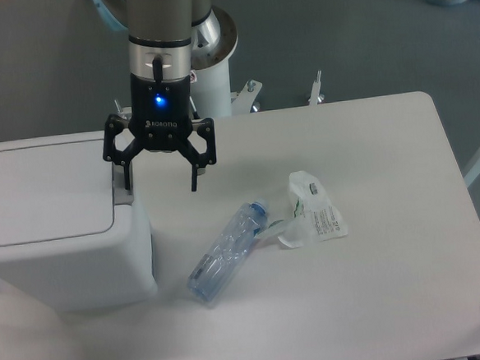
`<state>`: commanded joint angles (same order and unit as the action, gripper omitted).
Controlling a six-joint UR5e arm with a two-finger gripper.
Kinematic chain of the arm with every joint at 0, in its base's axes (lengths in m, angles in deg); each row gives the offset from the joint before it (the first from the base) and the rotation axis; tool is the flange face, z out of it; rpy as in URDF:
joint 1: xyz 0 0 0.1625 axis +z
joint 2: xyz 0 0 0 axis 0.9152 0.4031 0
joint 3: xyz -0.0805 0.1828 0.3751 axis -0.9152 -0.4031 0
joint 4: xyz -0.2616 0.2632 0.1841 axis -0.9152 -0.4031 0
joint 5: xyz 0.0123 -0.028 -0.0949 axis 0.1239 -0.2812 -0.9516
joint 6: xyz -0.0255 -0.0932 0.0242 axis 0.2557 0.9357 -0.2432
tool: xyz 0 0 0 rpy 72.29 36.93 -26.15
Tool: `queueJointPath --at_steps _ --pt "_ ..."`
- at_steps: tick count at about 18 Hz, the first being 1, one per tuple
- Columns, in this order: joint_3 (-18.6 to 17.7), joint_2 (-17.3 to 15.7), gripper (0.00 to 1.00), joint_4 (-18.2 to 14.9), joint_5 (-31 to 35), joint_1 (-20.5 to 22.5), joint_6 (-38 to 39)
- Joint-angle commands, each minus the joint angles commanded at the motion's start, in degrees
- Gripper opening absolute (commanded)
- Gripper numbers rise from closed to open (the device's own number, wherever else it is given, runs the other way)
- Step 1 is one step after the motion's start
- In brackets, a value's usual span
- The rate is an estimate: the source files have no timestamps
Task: Open the trash can
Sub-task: 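Hold the gripper above the lid sensor until the lid opens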
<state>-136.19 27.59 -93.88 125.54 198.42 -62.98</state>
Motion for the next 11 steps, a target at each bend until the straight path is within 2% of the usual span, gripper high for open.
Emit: queueJointPath --at_steps 8,11 --pt "0.44 -0.17 1.00 -0.09 0.00 0.00 0.09" --pt "1.14 -1.66 1.00 -0.26 -0.26 0.35 0.00"
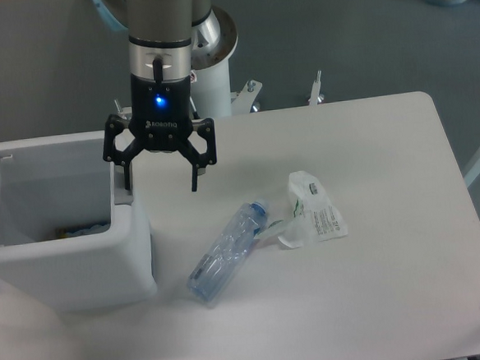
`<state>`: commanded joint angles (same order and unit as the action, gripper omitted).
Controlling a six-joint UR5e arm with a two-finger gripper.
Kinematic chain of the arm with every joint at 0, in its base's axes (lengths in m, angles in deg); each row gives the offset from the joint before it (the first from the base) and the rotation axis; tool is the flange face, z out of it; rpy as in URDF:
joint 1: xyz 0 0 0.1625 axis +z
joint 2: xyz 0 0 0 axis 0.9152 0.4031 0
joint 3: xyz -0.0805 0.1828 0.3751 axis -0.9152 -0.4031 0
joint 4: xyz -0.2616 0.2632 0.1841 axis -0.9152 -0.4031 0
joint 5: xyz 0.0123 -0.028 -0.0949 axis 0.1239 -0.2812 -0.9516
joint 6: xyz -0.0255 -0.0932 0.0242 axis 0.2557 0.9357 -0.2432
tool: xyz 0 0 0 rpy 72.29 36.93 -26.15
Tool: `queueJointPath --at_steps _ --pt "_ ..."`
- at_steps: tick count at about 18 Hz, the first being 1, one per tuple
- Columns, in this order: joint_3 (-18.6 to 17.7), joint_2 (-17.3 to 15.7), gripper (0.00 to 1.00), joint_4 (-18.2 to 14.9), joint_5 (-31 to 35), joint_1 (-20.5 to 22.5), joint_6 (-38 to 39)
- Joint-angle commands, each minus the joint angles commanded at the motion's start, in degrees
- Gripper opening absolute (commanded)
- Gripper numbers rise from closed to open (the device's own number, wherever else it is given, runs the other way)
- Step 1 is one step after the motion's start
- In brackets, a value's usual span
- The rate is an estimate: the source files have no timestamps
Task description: Open the trash can
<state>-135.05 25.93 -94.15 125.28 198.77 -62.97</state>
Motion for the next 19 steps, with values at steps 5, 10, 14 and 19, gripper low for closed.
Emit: queueJointPath --at_steps 5,10,14,19 --pt "2.37 -0.09 1.00 0.00 0.61 3.07 -0.09" --pt "2.81 0.08 1.00 0.00 5.44 8.34 -9.45" --pt "2.02 0.69 1.00 -0.53 8.60 12.21 -20.72" --pt "0.88 2.01 1.00 -0.79 14.50 15.38 -30.67"
